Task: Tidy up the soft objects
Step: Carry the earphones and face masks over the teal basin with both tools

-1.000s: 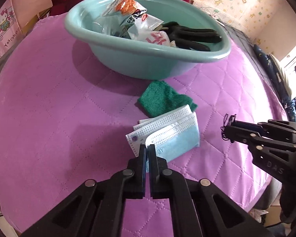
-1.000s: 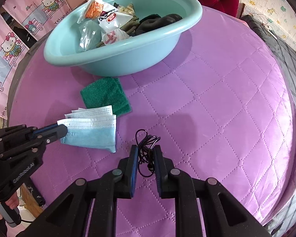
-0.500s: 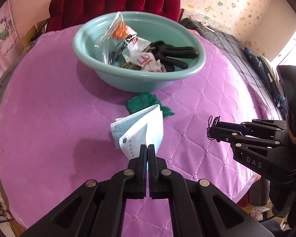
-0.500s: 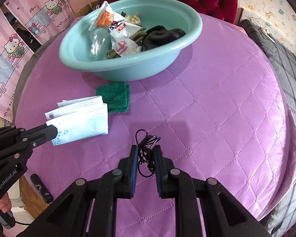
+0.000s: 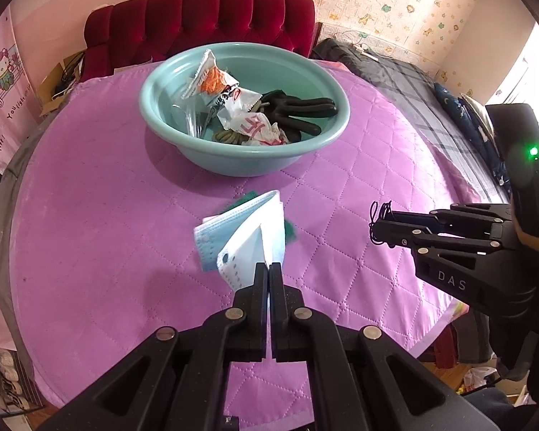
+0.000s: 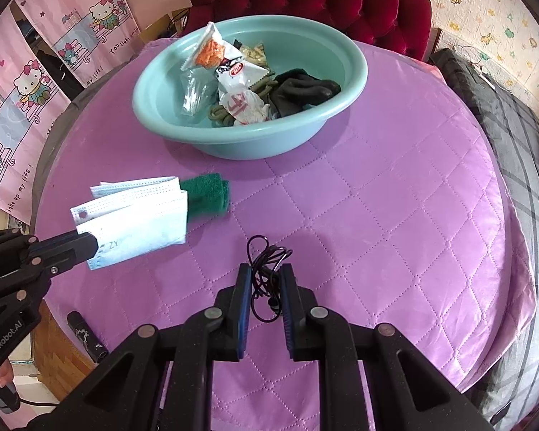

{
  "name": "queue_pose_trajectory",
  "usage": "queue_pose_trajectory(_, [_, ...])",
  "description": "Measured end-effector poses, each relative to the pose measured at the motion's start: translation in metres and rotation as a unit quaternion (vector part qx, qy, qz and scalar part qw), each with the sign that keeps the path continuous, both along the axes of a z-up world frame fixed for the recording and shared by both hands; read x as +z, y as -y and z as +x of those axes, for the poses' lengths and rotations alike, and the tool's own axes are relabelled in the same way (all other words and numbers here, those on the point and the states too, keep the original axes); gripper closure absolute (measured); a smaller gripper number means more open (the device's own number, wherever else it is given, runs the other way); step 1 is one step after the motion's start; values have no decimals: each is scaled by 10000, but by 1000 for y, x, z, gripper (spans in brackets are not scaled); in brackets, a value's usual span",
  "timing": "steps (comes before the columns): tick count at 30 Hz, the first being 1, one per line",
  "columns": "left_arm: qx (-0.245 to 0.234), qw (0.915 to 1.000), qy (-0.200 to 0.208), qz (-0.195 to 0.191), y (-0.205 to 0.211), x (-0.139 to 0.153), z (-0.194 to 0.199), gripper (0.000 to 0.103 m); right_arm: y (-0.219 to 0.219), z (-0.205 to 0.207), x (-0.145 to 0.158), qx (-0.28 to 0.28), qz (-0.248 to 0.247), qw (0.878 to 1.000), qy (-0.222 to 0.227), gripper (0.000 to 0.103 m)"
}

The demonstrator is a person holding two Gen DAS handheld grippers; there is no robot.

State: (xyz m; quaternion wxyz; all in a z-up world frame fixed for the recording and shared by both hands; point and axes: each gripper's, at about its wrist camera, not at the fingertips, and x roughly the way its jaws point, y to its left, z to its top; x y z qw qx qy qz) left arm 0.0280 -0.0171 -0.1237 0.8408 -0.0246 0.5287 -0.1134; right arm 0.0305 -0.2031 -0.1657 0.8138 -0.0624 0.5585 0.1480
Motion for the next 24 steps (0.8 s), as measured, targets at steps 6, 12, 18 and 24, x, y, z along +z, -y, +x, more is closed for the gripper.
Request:
queue_pose_trajectory(6, [-33,9999,78,64,-5,10,-5,103,-2,-4,7,15,-19,10000,51,87])
queue_pose_trajectory(12, [-69,9998,161,41,-5,21,-7,103,-4,-5,16,25,-23,9999,118,87])
queue_pose_trajectory(18, [-149,9995,280,19,-3,38,-4,103,-6,-6,30,63,14,9998,199,87])
queue_pose_trajectory(24, [-256,9987,450,-10,0,61,4,103,-7,3,51,96,33,9995,307,87])
